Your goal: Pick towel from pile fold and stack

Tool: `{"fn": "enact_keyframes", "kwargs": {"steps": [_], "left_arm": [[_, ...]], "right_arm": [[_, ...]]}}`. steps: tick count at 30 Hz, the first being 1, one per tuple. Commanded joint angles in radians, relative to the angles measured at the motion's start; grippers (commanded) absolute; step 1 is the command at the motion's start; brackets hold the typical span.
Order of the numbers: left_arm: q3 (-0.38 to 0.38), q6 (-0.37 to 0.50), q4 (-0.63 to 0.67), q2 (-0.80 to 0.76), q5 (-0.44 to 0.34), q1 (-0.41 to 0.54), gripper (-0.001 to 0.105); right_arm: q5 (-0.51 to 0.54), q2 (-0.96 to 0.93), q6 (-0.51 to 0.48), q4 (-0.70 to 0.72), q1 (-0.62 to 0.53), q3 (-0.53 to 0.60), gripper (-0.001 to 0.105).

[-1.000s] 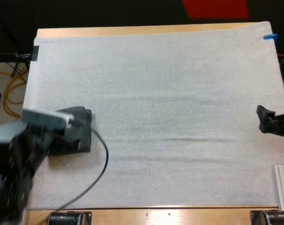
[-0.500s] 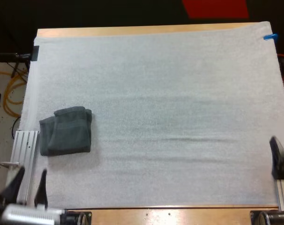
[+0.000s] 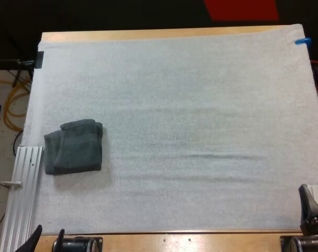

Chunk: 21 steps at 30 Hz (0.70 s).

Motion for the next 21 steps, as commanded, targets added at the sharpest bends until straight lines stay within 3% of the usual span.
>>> {"fn": "enact_keyframes", "kwargs": {"steps": [1, 6, 11, 21], "left_arm": [[0.005, -0.032, 0.017, -0.118, 0.008, 0.0, 0.041], [0.029, -0.118, 0.026, -0.139, -0.002, 0.008, 0.041], [0.084, -0.118, 0.006, -0.14, -0.002, 0.008, 0.041], [0.317, -0.118, -0.336, -0.137, -0.004, 0.008, 0.041]], "right_arm": [[-0.006, -0.03, -0.002, 0.013, 0.0, 0.01, 0.09], [-0.006, -0.038, -0.017, 0.003, 0.0, 0.037, 0.09], [-0.006, -0.038, -0.069, -0.034, 0.0, 0.038, 0.09], [-0.006, -0.036, -0.113, -0.089, 0.0, 0.114, 0.09]]}}
